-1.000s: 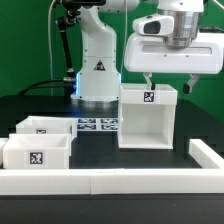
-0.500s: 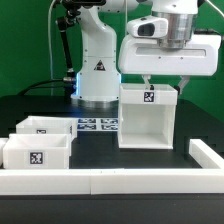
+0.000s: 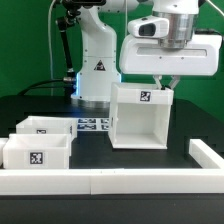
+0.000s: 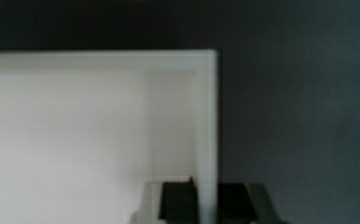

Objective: Assemble drawer

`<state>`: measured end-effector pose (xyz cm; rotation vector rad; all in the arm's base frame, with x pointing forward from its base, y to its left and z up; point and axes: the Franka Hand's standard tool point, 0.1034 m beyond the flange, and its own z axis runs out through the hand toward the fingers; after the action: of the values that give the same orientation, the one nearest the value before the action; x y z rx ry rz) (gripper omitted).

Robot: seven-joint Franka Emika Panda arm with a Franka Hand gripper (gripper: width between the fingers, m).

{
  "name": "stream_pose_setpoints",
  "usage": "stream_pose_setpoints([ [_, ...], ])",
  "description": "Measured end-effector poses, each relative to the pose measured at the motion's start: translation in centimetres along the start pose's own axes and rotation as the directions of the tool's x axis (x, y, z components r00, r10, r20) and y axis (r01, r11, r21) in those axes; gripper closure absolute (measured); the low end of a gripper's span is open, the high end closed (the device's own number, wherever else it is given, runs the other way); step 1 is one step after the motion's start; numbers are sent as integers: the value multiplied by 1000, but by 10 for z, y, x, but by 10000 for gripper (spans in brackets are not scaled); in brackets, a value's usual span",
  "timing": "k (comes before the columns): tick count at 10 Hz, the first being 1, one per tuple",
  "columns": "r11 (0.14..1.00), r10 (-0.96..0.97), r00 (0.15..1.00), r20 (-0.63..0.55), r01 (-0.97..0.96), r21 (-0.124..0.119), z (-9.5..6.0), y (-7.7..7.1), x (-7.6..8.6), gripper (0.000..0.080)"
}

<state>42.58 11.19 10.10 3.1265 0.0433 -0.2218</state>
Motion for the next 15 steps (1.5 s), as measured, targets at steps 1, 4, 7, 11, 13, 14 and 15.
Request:
stream_pose_setpoints([
  [1, 1000, 0, 1000, 0, 0, 0, 0, 0, 0, 762],
  [4, 1000, 0, 1000, 0, 0, 0, 0, 0, 0, 762],
  [7, 1000, -18, 1000, -2, 18, 10, -2, 3, 12, 762],
  [11, 996, -81, 996, -44, 83, 39, -10, 14, 67, 762],
  [13, 994, -97, 994, -49, 99, 39, -11, 15, 71, 762],
  [14, 994, -100, 994, -49, 102, 39, -11, 15, 71, 762],
  [15, 994, -100, 994, -49, 102, 39, -11, 15, 71, 762],
])
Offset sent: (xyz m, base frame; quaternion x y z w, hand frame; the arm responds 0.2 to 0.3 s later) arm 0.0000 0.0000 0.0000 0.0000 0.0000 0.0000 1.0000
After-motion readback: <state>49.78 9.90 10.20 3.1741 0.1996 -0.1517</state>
